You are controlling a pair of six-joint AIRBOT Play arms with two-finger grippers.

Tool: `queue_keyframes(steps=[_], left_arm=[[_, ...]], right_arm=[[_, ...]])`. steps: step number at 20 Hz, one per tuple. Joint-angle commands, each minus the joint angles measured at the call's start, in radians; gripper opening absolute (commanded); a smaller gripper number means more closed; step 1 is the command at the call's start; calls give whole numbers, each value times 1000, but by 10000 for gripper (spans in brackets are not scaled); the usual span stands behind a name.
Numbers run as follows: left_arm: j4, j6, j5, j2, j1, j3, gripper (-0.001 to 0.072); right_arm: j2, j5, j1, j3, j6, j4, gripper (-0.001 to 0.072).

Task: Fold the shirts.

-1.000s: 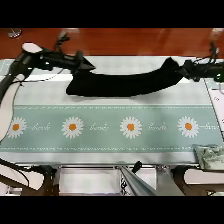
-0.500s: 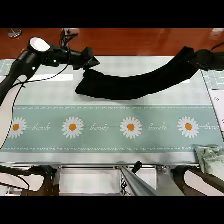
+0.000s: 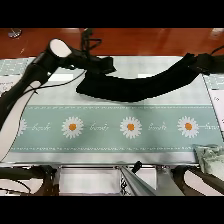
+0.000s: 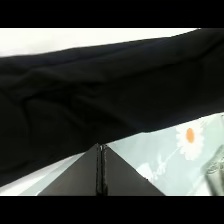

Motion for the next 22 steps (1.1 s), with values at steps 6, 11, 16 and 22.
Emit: queue_keyframes(steps=[6, 11, 16, 22], left_arm=[[117, -93, 50, -127, -177, 0, 19], [116, -131, 156, -181, -268, 0, 19], [-51, -131, 222, -229, -360, 0, 19], [-82, -113, 179, -212, -288, 0, 18]], right_arm=[[114, 125, 0, 1, 32, -1, 37], [230, 213, 0, 1, 87, 0, 37], [282, 198, 0, 1, 119, -1, 37], [279, 69, 8, 1, 118, -2, 37]])
